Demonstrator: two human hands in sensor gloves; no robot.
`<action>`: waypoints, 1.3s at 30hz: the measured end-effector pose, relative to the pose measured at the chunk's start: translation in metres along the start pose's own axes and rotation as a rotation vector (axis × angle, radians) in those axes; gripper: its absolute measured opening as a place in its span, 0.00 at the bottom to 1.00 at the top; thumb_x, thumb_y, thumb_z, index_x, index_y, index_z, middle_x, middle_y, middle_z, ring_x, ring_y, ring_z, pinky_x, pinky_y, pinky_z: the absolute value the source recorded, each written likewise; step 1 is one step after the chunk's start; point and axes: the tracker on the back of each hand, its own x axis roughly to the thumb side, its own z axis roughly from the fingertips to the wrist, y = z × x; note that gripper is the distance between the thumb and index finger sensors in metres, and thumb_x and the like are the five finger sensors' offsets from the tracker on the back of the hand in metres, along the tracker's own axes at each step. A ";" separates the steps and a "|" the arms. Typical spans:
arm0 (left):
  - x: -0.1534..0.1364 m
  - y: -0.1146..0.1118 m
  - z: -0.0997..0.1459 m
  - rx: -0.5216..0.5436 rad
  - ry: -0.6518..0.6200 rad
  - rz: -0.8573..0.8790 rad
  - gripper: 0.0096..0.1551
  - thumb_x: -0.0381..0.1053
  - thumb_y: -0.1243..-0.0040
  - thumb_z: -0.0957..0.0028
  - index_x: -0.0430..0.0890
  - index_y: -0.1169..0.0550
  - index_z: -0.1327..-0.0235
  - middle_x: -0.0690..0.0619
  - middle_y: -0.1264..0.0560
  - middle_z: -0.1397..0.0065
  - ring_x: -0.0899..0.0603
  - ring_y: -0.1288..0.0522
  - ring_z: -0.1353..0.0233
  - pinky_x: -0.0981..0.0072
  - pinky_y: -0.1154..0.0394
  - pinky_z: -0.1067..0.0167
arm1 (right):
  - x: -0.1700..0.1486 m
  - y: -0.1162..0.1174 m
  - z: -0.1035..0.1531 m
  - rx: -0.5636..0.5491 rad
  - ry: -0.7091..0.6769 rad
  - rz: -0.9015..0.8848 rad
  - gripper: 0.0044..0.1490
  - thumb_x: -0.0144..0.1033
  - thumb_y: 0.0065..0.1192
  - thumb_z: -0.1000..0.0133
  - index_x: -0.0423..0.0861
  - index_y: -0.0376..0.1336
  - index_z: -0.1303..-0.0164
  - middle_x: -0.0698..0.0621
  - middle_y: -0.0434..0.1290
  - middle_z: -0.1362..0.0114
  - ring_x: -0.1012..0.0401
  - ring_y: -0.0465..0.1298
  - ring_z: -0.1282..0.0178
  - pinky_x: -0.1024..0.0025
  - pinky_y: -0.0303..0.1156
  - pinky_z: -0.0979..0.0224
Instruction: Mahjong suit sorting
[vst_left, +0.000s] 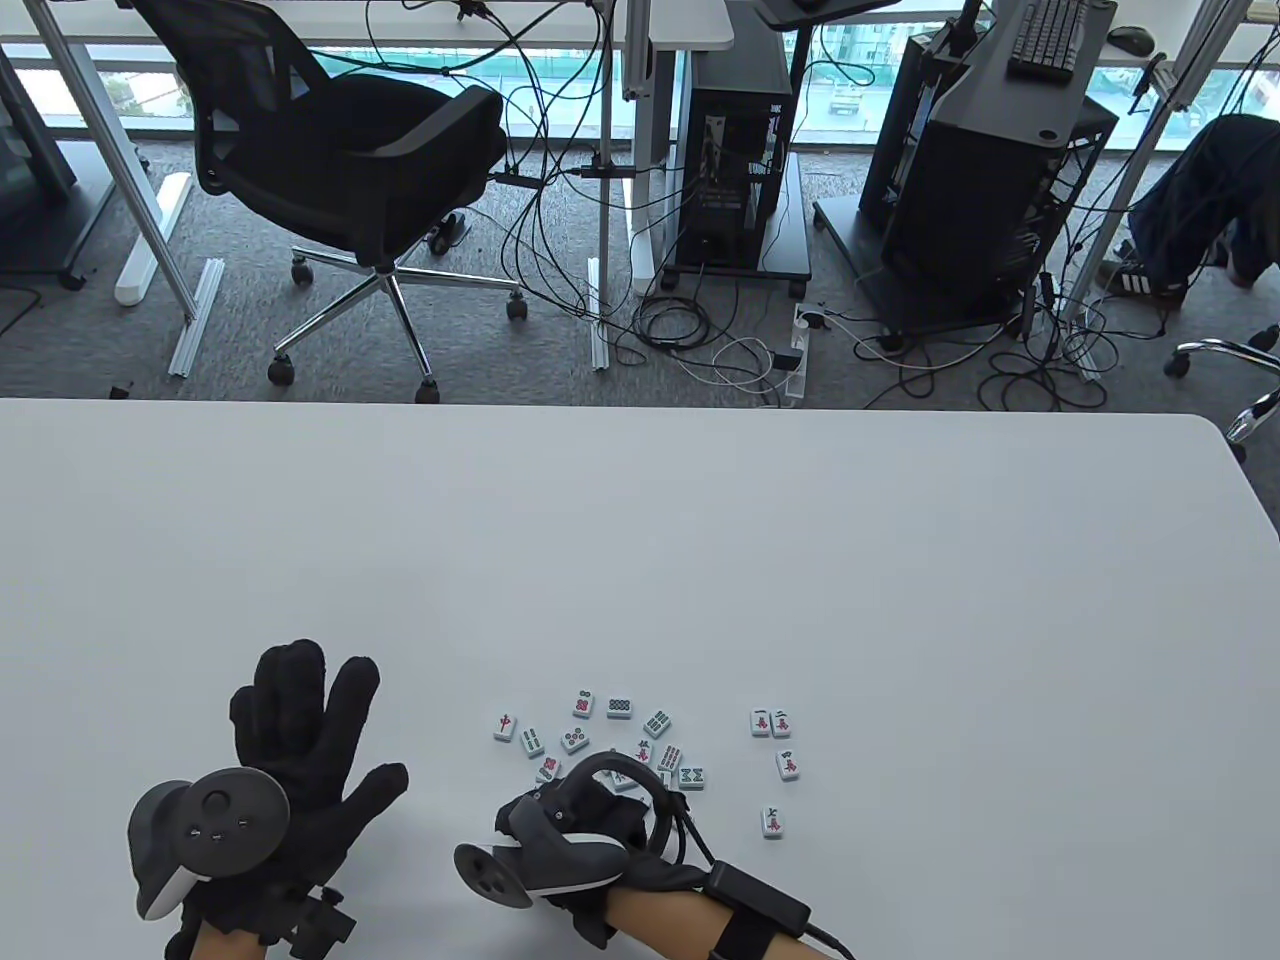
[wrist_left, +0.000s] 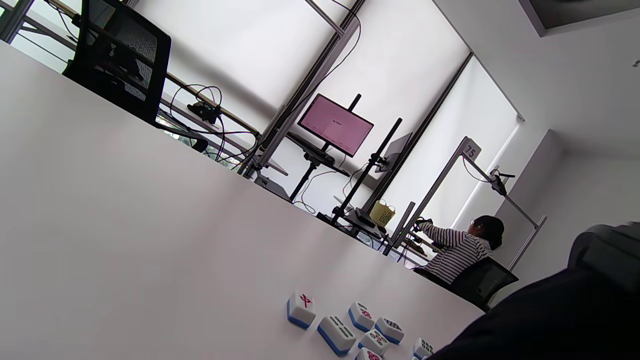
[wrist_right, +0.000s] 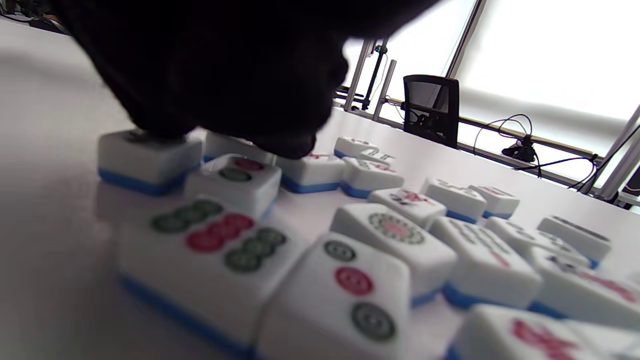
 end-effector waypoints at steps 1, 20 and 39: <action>0.000 0.000 0.000 0.000 0.000 0.000 0.50 0.80 0.58 0.52 0.69 0.62 0.22 0.66 0.80 0.22 0.49 0.82 0.18 0.41 0.80 0.28 | 0.004 -0.001 0.002 0.001 -0.017 -0.007 0.26 0.48 0.70 0.52 0.39 0.75 0.56 0.53 0.81 0.73 0.67 0.75 0.86 0.75 0.75 0.81; -0.001 0.000 0.001 -0.002 0.004 -0.004 0.50 0.80 0.58 0.52 0.69 0.62 0.22 0.66 0.79 0.22 0.49 0.82 0.18 0.41 0.80 0.28 | 0.011 0.000 0.013 0.043 -0.214 -0.113 0.29 0.38 0.68 0.50 0.45 0.70 0.37 0.50 0.81 0.66 0.64 0.76 0.80 0.72 0.76 0.75; -0.001 -0.001 0.000 -0.021 0.011 -0.008 0.50 0.80 0.58 0.52 0.68 0.62 0.22 0.66 0.79 0.21 0.49 0.81 0.17 0.41 0.79 0.27 | 0.023 0.009 0.003 0.155 -0.086 -0.179 0.39 0.46 0.71 0.52 0.29 0.68 0.44 0.50 0.81 0.66 0.65 0.76 0.82 0.74 0.76 0.77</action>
